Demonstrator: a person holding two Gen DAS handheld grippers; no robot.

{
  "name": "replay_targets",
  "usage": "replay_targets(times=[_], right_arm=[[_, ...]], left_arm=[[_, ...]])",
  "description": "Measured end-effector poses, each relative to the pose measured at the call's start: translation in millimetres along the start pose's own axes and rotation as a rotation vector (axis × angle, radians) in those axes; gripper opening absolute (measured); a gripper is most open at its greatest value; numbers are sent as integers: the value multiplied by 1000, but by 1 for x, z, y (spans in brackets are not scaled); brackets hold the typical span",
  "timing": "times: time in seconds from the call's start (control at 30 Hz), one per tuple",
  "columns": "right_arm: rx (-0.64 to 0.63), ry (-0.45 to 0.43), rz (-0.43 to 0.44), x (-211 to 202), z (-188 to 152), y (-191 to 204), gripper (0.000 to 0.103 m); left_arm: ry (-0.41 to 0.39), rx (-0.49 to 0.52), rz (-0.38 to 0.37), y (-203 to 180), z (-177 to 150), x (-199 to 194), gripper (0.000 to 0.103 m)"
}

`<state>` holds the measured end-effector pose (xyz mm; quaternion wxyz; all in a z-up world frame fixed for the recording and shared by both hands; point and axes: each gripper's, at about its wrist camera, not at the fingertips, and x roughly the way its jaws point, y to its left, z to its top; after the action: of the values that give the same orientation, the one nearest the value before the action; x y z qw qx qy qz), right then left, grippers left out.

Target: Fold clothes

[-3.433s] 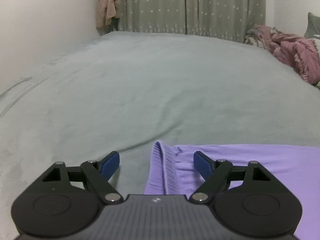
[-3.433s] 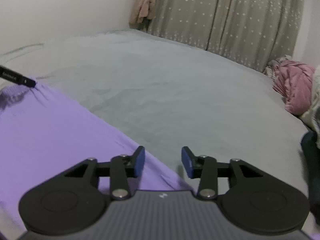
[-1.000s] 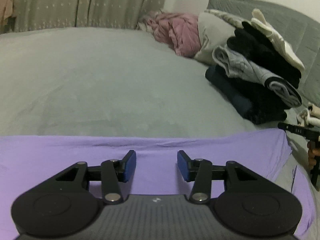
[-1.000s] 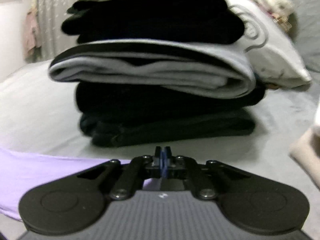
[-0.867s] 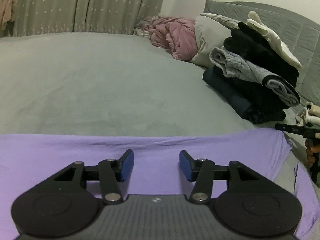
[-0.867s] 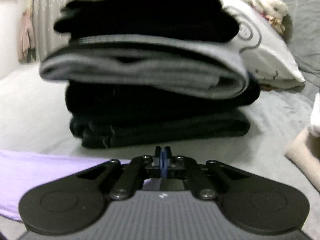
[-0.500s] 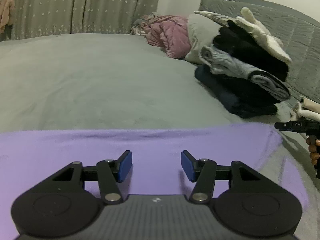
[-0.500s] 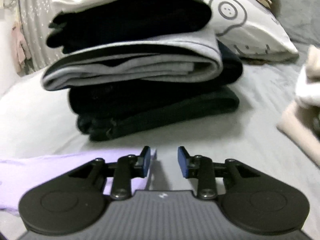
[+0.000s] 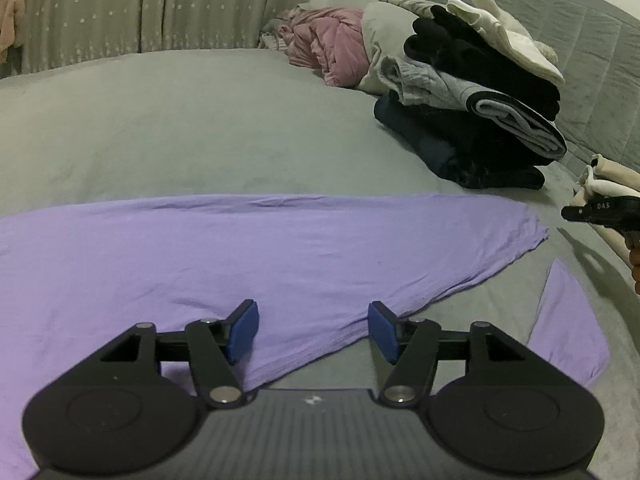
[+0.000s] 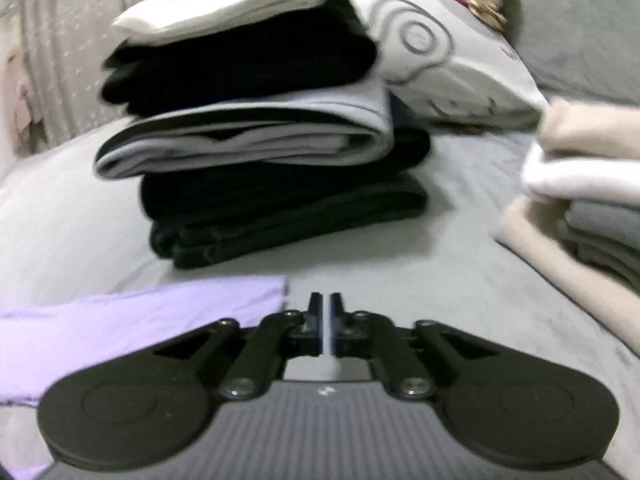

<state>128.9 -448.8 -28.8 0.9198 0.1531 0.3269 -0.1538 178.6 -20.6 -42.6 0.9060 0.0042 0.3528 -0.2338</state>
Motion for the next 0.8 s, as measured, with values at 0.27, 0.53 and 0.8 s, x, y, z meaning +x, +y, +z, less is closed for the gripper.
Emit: replay_targets(times=[0.27, 0.53, 0.8], right_arm=[[-17, 20, 167, 18, -23, 16, 19], [-98, 46, 80, 4, -23, 17, 0], [-8, 36, 133, 0, -22, 2, 29]], left_arm=[[-27, 38, -3, -2, -9, 0, 72], [-52, 41, -18, 0, -12, 1, 73], [-65, 13, -37, 5, -12, 1, 74]])
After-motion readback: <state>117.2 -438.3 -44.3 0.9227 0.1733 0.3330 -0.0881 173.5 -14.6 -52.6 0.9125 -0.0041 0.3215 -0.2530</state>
